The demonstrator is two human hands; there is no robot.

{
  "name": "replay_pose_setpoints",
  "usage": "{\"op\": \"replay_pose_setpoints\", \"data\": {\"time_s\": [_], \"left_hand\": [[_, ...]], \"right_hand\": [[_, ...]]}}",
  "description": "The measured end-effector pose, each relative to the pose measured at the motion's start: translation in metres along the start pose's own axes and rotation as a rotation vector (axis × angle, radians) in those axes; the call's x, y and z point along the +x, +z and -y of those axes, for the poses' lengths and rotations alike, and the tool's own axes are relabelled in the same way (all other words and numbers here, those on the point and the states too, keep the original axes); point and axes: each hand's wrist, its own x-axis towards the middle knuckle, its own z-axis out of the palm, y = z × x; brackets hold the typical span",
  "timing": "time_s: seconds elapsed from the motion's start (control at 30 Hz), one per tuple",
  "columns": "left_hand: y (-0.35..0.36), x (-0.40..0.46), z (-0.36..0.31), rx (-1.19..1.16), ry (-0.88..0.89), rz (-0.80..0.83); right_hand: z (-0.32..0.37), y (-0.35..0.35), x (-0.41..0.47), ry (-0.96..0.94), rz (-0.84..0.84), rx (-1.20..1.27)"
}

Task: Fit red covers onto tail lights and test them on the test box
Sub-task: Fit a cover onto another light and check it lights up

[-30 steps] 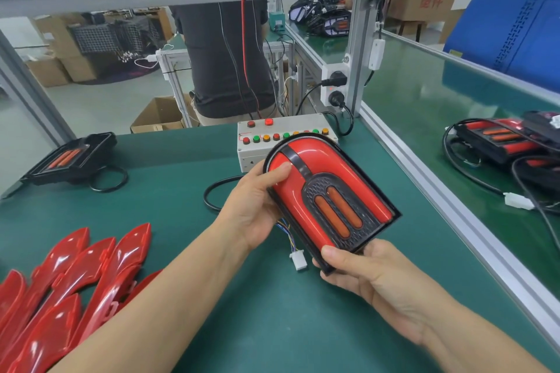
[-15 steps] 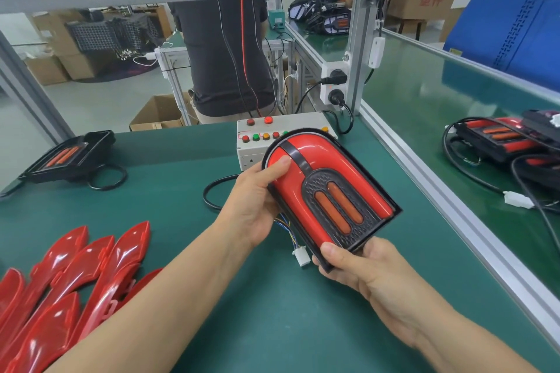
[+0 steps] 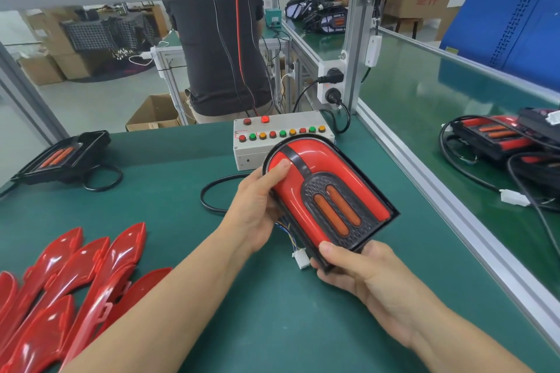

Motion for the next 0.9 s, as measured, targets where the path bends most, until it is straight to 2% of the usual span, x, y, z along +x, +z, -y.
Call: {"op": "replay_pose_setpoints", "data": {"time_s": [0.1, 0.3, 0.6, 0.7, 0.9], "left_hand": [[0.002, 0.002, -0.005, -0.061, -0.03, 0.032], [0.01, 0.001, -0.005, 0.022, 0.016, -0.136], [0.003, -0.009, -0.014, 0.049, 0.079, 0.038], [0.003, -0.011, -0.015, 0.05, 0.077, 0.021], [0.004, -0.014, -0.015, 0.006, 0.068, 0.033]], "right_hand": [[0.005, -0.004, 0.001, -0.002, 0.049, 0.011], [0.0, -0.001, 0.0, 0.005, 0.067, 0.051], [0.008, 0.002, -0.002, -0.079, 0.065, 0.0], [0.009, 0.003, -0.001, -0.084, 0.076, -0.044], [0.009, 0.005, 0.0, -0.183, -0.017, -0.106]]}}
